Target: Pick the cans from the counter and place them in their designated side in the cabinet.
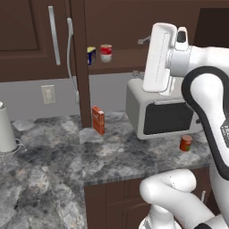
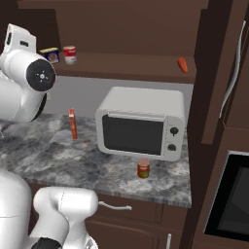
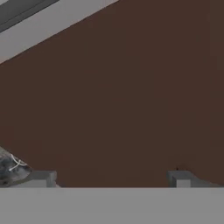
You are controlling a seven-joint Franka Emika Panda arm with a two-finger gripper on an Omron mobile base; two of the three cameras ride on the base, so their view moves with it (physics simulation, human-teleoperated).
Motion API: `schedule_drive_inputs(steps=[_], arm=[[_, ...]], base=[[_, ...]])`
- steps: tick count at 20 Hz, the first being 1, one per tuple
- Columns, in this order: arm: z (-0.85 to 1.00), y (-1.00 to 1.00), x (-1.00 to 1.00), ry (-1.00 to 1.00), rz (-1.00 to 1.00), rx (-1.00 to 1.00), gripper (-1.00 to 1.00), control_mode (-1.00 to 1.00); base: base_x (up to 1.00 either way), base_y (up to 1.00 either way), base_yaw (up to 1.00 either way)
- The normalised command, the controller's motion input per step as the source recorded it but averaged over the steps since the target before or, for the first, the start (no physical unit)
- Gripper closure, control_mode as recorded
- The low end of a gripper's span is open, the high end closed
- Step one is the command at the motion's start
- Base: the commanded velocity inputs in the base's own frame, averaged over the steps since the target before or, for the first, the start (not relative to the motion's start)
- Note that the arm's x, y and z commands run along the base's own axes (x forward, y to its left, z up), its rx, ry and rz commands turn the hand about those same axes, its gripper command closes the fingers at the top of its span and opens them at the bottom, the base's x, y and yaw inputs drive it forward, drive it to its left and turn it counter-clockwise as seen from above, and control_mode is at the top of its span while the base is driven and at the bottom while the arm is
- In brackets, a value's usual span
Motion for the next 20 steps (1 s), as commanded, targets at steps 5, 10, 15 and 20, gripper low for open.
schedule_drive_inputs(steps=[5,10,15,20], arm=[[-0.01,-0.09,-0.38,0.18,-0.12,0.0,-1.0,-1.0],[-0.01,-0.03,-0.41,0.22,-0.22,0.11,-1.0,-1.0],[-0.04,-0.19,-0.56,0.04,-0.16,0.05,-1.0,-1.0],[-0.13,-0.35,-0.56,0.05,-0.16,0.0,-1.0,-1.0]], base=[[0.0,0.0,0.0],[0.0,0.0,0.0],[0.0,0.0,0.0],[0.0,0.0,0.0]])
